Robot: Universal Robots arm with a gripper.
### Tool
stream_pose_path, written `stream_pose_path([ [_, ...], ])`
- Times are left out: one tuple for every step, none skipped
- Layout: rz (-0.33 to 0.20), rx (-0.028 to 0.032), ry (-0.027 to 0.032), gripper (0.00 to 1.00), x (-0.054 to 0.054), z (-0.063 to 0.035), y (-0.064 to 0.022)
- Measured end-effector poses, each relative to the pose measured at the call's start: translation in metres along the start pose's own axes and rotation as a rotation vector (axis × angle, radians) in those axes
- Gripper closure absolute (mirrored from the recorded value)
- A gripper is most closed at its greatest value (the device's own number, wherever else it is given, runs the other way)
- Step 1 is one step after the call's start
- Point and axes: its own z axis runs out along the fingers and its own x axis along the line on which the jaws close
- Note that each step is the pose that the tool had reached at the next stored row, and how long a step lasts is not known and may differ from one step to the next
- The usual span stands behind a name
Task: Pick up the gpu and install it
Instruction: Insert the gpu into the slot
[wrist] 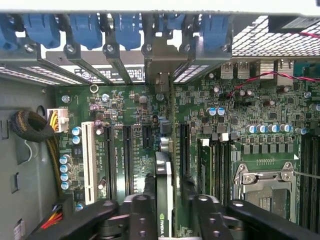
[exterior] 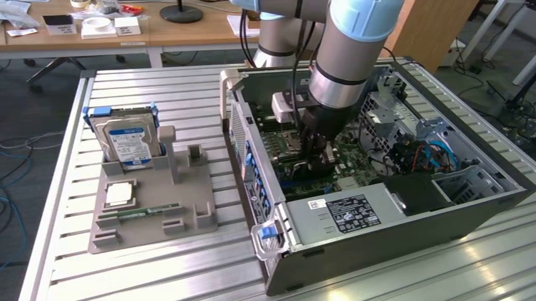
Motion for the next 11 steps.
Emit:
stream_pose_path([
  [0.000, -0.0002, 0.0003, 0.61, 0.0001, -0.0001, -0.0001],
  [0.000, -0.0002, 0.0003, 0.61, 0.0001, -0.0002, -0.0001],
  [0.000, -0.0002, 0.0004, 0.49, 0.0001, -0.0002, -0.0001],
  [0.000, -0.0002, 0.0004, 0.43, 0.0001, -0.0002, -0.0001],
  [0.000, -0.0002, 0.0004, 0.37, 0.0001, -0.0002, -0.0001],
  [0.000, -0.0002, 0.0004, 0.37, 0.0001, -0.0002, -0.0001],
  [0.000, -0.0002, 0.0004, 0.37, 0.0001, -0.0002, -0.0001],
  [0.000, -0.0002, 0.0004, 0.37, 0.0001, -0.0002, -0.0001],
  [0.000, -0.0003, 0.0005, 0.37, 0.0001, -0.0004, -0.0001],
  [0.000, -0.0004, 0.0008, 0.37, 0.0001, -0.0011, -0.0001],
  [0.000, -0.0003, 0.0005, 0.37, 0.0000, -0.0019, -0.0001],
])
